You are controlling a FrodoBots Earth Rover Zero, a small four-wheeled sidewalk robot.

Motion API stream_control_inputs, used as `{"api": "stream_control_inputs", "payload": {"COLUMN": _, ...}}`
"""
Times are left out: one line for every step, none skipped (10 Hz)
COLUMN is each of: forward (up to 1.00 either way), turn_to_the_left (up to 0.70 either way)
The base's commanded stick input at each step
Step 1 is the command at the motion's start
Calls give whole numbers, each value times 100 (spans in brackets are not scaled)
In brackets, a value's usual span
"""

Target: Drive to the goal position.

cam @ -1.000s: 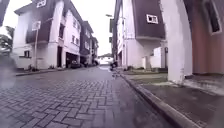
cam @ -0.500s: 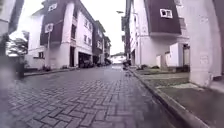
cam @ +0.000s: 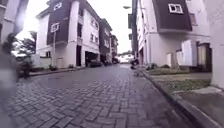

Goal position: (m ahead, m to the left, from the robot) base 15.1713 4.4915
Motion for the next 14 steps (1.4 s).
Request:
{"api": "stream_control_inputs", "payload": {"forward": 70, "turn_to_the_left": 0}}
{"api": "stream_control_inputs", "payload": {"forward": 70, "turn_to_the_left": 0}}
{"api": "stream_control_inputs", "payload": {"forward": 70, "turn_to_the_left": 0}}
{"api": "stream_control_inputs", "payload": {"forward": 70, "turn_to_the_left": 0}}
{"api": "stream_control_inputs", "payload": {"forward": 70, "turn_to_the_left": 0}}
{"api": "stream_control_inputs", "payload": {"forward": 70, "turn_to_the_left": 0}}
{"api": "stream_control_inputs", "payload": {"forward": 70, "turn_to_the_left": 0}}
{"api": "stream_control_inputs", "payload": {"forward": 70, "turn_to_the_left": 0}}
{"api": "stream_control_inputs", "payload": {"forward": 70, "turn_to_the_left": 0}}
{"api": "stream_control_inputs", "payload": {"forward": 70, "turn_to_the_left": 0}}
{"api": "stream_control_inputs", "payload": {"forward": 70, "turn_to_the_left": 0}}
{"api": "stream_control_inputs", "payload": {"forward": 70, "turn_to_the_left": 0}}
{"api": "stream_control_inputs", "payload": {"forward": 70, "turn_to_the_left": 0}}
{"api": "stream_control_inputs", "payload": {"forward": 70, "turn_to_the_left": 0}}
